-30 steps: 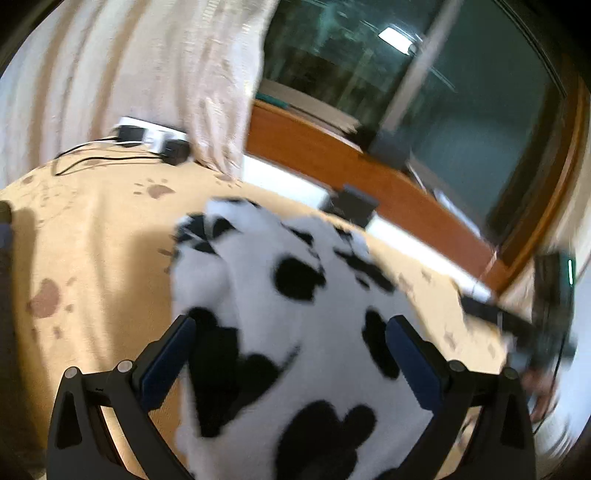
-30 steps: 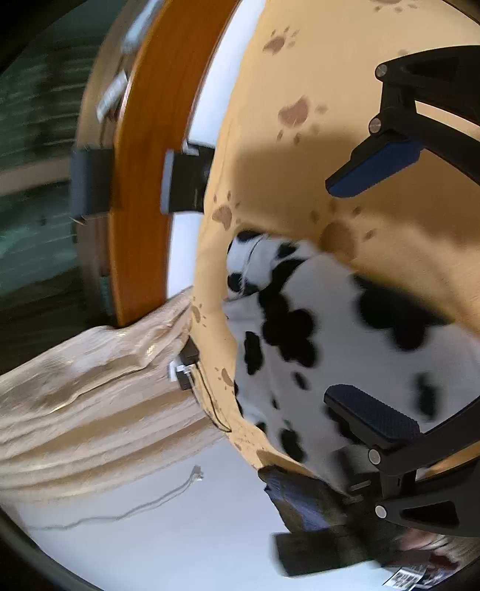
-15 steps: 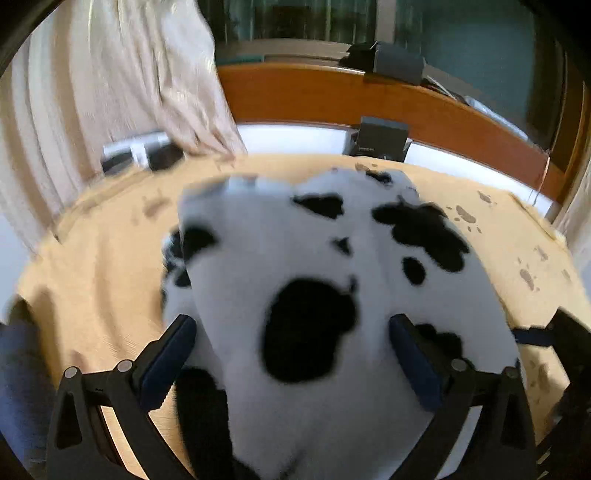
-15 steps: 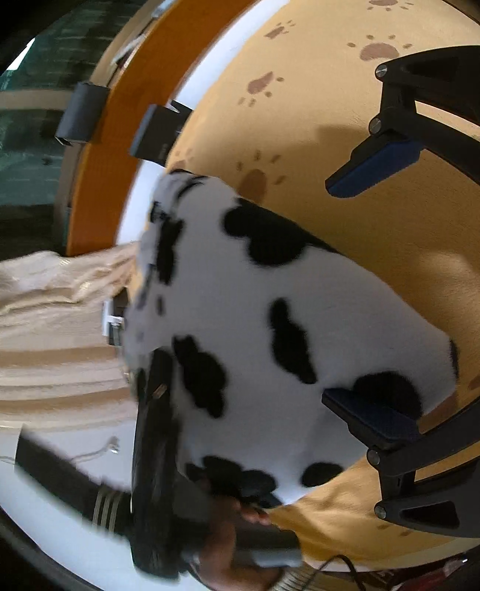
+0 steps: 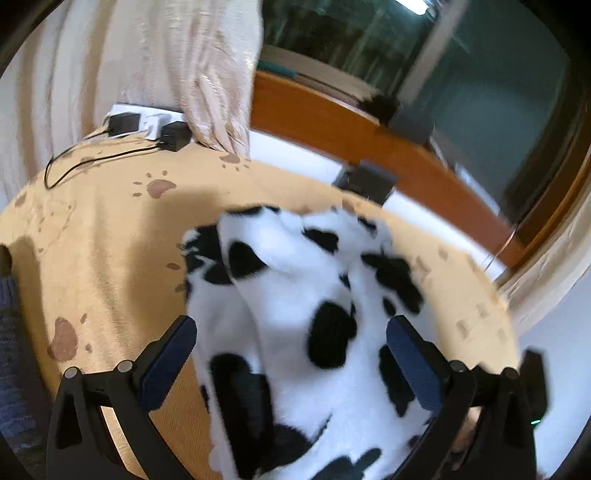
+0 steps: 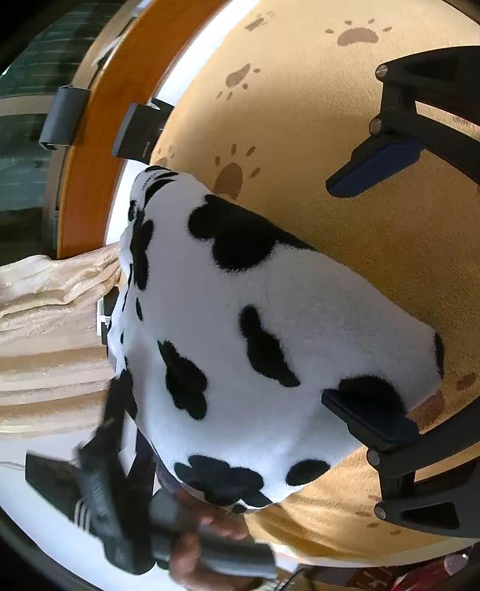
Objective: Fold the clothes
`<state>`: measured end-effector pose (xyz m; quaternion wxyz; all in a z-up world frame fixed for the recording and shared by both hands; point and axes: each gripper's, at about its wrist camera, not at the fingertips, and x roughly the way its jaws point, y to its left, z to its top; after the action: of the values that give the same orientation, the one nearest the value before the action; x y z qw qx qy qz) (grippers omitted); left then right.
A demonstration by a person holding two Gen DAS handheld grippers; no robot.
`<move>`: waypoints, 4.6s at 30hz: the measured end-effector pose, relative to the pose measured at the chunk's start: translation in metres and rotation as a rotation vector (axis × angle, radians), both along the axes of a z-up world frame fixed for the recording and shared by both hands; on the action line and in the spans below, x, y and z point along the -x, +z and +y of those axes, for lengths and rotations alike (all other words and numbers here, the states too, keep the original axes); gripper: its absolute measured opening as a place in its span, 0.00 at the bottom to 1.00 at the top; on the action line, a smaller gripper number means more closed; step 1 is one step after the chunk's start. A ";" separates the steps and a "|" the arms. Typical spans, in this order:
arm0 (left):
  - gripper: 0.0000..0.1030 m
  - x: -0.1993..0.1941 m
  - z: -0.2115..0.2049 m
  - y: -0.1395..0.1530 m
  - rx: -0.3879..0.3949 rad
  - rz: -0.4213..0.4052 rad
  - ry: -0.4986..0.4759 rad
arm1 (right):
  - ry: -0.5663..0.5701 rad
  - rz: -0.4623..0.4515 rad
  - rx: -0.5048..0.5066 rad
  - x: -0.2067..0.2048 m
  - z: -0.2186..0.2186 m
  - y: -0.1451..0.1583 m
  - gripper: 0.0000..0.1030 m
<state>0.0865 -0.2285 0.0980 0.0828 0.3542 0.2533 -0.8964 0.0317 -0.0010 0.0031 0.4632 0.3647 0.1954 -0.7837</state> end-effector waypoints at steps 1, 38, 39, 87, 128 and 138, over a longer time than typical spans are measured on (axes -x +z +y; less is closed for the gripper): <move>1.00 -0.002 -0.006 0.001 -0.006 -0.005 0.023 | 0.000 -0.007 0.002 0.001 0.000 0.000 1.00; 1.00 0.018 -0.041 -0.075 -0.454 -0.008 -0.187 | -0.016 -0.097 0.033 0.002 0.005 -0.002 1.00; 1.00 0.019 -0.038 -0.073 -0.450 -0.017 -0.204 | -0.017 -0.098 0.034 0.002 0.005 -0.002 1.00; 1.00 0.030 -0.042 -0.074 -0.505 -0.058 -0.228 | -0.095 -0.695 0.343 0.124 -0.061 -0.011 1.00; 0.78 -0.109 -0.044 0.063 -0.277 0.215 -0.077 | 0.196 -0.367 0.504 0.022 -0.098 0.127 0.54; 0.78 -0.263 -0.113 0.069 -0.192 0.240 0.273 | 0.491 -0.419 0.474 -0.079 -0.239 0.137 0.54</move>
<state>0.3496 -0.3418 0.1674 0.1383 0.2135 0.3914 -0.8844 0.1107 -0.2402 0.1401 0.7378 0.3422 -0.0080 -0.5818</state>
